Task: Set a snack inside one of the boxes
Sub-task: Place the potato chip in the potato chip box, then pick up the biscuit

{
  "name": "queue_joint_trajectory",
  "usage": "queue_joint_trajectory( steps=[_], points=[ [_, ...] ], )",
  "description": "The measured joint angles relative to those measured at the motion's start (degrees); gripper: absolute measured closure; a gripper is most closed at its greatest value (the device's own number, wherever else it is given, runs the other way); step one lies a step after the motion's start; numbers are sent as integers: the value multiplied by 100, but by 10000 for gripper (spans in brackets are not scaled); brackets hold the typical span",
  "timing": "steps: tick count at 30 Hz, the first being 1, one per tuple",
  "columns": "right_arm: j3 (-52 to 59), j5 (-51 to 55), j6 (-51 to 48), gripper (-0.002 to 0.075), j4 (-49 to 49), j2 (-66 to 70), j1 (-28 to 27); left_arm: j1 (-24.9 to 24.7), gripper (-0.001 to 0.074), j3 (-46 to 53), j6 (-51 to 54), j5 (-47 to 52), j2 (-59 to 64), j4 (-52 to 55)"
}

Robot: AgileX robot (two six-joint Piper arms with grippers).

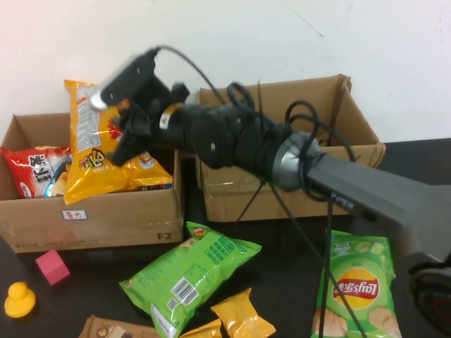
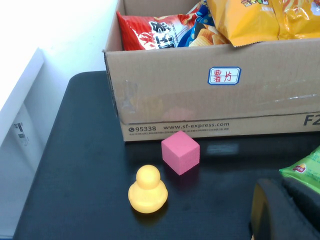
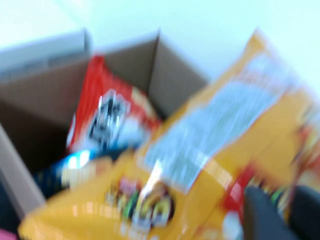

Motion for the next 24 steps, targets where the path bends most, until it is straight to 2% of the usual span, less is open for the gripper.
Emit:
queue_joint_trajectory(
  steps=[2, 4, 9, 12, 16, 24],
  points=[
    [0, -53, 10, 672, -22, -153, 0, 0, 737, 0, 0, 0, 0, 0],
    [-22, -313, 10, 703, -52, -183, 11, 0, 737, 0, 0, 0, 0, 0],
    [-44, -1447, 72, 721, -63, 80, 46, 0, 737, 0, 0, 0, 0, 0],
    [-44, -1756, 347, 725, -63, 435, 54, 0, 737, 0, 0, 0, 0, 0],
    [-44, -1517, 767, 726, -63, 868, 54, 0, 737, 0, 0, 0, 0, 0],
    [-44, -542, 868, 727, 267, 1074, -47, 0, 737, 0, 0, 0, 0, 0]
  ],
)
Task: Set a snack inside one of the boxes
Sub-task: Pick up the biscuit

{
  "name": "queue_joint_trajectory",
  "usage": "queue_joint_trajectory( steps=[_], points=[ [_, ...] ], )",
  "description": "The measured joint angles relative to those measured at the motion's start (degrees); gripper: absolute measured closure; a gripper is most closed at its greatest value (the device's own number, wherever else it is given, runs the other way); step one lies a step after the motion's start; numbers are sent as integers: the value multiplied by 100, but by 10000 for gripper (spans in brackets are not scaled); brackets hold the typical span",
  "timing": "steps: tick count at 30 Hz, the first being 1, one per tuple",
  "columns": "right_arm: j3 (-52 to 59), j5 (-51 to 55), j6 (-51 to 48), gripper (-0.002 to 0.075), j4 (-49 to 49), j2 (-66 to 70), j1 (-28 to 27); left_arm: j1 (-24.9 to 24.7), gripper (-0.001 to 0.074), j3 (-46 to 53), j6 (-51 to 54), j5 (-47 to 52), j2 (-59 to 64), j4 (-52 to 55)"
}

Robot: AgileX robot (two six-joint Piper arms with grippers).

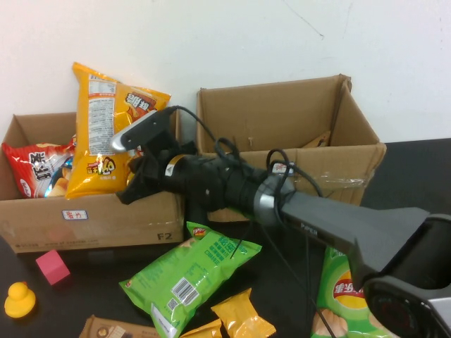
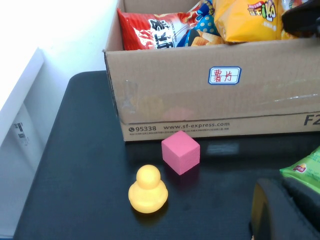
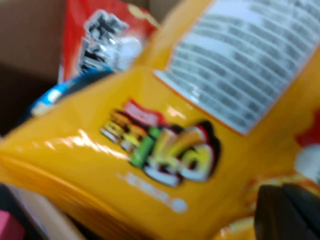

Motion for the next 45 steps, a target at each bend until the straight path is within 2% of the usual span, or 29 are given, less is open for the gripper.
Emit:
queue_joint_trajectory(
  steps=[11, 17, 25, 30, 37, 41, 45],
  points=[
    [2, 848, -266, 727, -51, -382, -177, 0, 737, 0, 0, 0, 0, 0],
    [2, 1214, -271, 727, -423, -1231, -47, 0, 737, 0, 0, 0, 0, 0],
    [212, 3573, 86, 727, -1106, -2514, 87, 0, 737, 0, 0, 0, 0, 0],
    [1566, 4014, 278, 727, -1383, -3288, 87, 0, 737, 0, 0, 0, 0, 0],
    [4486, 3392, 730, 727, -1392, -4825, -26, 0, 737, 0, 0, 0, 0, 0],
    [5609, 3467, 867, 727, -1392, -5523, -236, 0, 737, 0, 0, 0, 0, 0],
    [6211, 3759, 916, 727, -1392, -5814, -355, 0, 737, 0, 0, 0, 0, 0]
  ],
)
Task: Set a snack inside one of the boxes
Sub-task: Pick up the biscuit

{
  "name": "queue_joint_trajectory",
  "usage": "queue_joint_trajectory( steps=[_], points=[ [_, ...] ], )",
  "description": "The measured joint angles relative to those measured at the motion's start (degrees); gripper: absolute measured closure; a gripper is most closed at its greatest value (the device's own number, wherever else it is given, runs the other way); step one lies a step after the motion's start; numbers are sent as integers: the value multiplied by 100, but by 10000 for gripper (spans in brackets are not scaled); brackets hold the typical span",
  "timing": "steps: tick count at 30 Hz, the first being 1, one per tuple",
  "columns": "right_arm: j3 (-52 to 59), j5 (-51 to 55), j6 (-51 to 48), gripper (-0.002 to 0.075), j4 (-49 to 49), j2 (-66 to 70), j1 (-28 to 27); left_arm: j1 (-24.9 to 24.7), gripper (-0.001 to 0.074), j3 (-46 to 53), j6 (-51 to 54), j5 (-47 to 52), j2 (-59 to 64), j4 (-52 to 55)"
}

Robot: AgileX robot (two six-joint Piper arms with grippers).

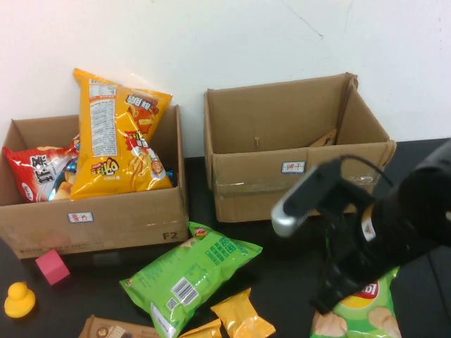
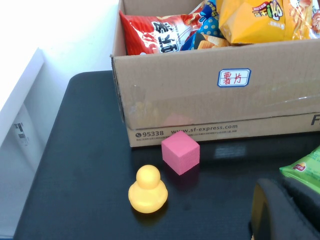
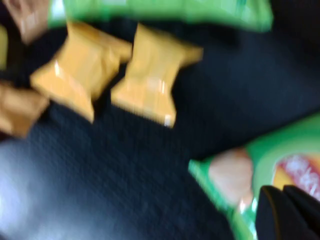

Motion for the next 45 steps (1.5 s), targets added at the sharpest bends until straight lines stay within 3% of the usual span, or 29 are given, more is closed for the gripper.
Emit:
queue_joint_trajectory(
  steps=[6, 9, 11, 17, 20, 23, 36, 39, 43, 45],
  points=[
    [211, 87, -48, 711, 235, 125, 133, 0, 737, 0, 0, 0, 0, 0],
    [214, -66, -71, 650, 412, 405, 300, 0, 737, 0, 0, 0, 0, 0],
    [214, -300, -82, 564, 592, 644, 387, 0, 737, 0, 0, 0, 0, 0],
    [52, -1040, -150, 206, 919, 1489, 471, 0, 737, 0, 0, 0, 0, 0],
    [-376, -1014, -181, 127, 950, 1998, 471, 0, 737, 0, 0, 0, 0, 0],
    [-940, -740, -182, 103, 959, 2519, 471, 0, 737, 0, 0, 0, 0, 0],
    [-2404, -269, 22, 109, 838, 4112, 471, 0, 737, 0, 0, 0, 0, 0],
    [-2494, -234, 35, 193, 718, 4242, 471, 0, 737, 0, 0, 0, 0, 0],
    [-2518, -27, 35, 479, 574, 4212, 471, 0, 737, 0, 0, 0, 0, 0],
    [-2518, 196, 35, 487, 529, 4058, 471, 0, 737, 0, 0, 0, 0, 0]
  ],
)
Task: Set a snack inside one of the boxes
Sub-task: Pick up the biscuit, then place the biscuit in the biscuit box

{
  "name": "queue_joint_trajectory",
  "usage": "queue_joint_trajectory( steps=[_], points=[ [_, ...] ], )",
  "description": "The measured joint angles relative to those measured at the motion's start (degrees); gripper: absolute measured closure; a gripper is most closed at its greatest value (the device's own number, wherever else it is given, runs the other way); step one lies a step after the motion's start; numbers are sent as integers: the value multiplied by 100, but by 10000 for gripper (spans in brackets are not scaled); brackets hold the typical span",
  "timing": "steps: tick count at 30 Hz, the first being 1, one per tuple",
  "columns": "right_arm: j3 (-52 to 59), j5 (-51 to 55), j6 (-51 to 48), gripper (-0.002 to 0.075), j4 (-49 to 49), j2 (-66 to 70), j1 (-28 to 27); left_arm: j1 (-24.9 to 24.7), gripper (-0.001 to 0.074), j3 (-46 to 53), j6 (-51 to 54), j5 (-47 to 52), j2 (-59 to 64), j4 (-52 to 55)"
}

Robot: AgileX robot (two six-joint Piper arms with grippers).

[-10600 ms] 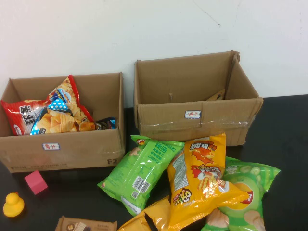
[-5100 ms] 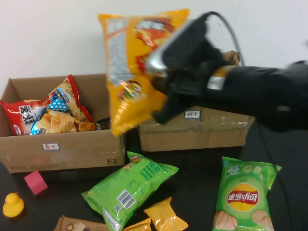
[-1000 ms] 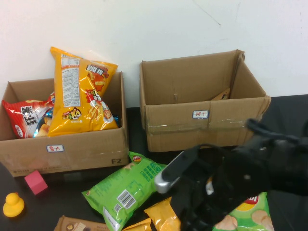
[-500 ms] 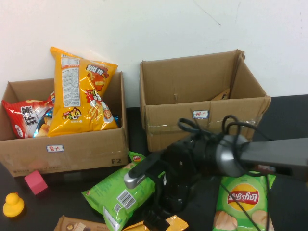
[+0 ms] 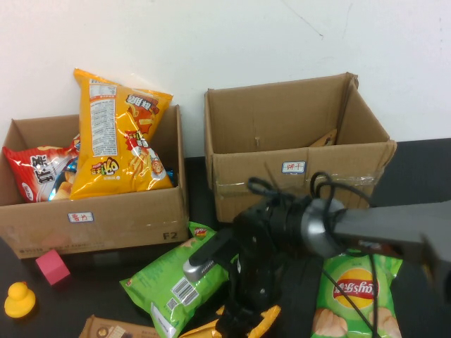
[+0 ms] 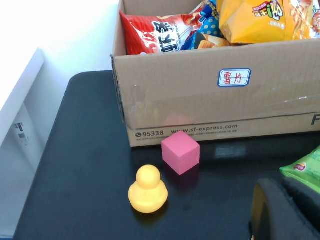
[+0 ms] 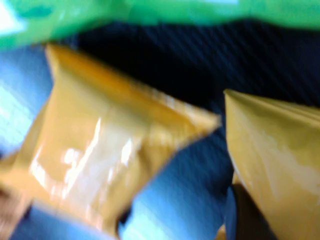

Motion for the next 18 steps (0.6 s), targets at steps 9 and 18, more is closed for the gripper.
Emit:
queue_joint_trajectory(
  steps=[9, 18],
  points=[
    [11, 101, -120, 487, -1087, -2093, -10, 0, 737, 0, 0, 0, 0, 0],
    [-800, -1370, 298, 487, -2159, -2472, -1014, 0, 737, 0, 0, 0, 0, 0]
  ],
)
